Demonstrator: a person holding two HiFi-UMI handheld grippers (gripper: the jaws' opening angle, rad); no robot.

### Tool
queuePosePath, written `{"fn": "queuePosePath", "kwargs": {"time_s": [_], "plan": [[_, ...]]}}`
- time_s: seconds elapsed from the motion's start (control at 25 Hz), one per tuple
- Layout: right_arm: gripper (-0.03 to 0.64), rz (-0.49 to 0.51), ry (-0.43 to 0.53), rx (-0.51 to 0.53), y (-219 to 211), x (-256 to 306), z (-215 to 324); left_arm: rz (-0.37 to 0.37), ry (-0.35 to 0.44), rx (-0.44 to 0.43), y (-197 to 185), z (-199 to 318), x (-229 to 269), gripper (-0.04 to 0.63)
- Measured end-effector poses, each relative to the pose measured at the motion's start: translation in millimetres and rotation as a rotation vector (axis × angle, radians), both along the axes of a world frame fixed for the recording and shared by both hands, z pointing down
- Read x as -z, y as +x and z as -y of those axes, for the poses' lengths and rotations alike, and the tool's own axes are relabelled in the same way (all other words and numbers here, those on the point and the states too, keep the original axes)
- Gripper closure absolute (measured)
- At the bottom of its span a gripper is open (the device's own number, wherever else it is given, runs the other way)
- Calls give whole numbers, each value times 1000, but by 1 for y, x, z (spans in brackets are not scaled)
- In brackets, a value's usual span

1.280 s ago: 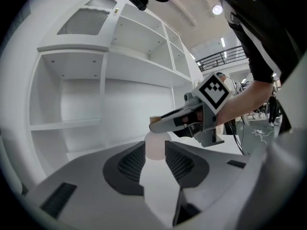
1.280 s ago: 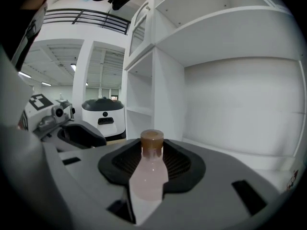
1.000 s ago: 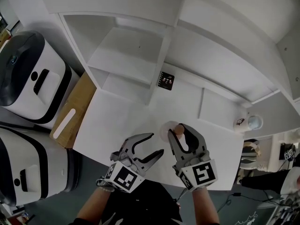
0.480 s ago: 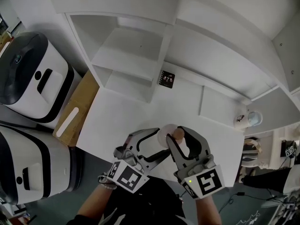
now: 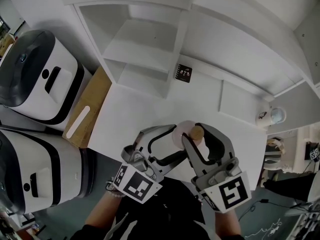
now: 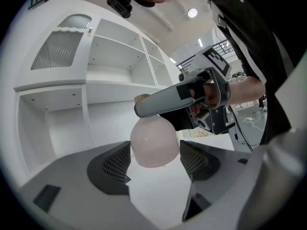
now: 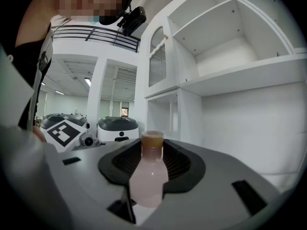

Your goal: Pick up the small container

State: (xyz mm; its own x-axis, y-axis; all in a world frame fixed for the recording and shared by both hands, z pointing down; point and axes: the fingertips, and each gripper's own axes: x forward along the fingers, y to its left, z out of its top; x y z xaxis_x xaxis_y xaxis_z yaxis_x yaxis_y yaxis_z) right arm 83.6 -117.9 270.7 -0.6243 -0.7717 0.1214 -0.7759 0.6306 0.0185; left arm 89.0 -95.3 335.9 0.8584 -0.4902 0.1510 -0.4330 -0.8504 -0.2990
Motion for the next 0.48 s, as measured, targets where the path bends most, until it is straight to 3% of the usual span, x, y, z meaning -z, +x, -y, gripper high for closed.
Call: {"fn": "queuePosePath", "kwargs": {"time_s": [0.48], "plan": [[472,27,65,-1,-6,28,-8,-1,30,-3,-7,-6,25,281]]}}
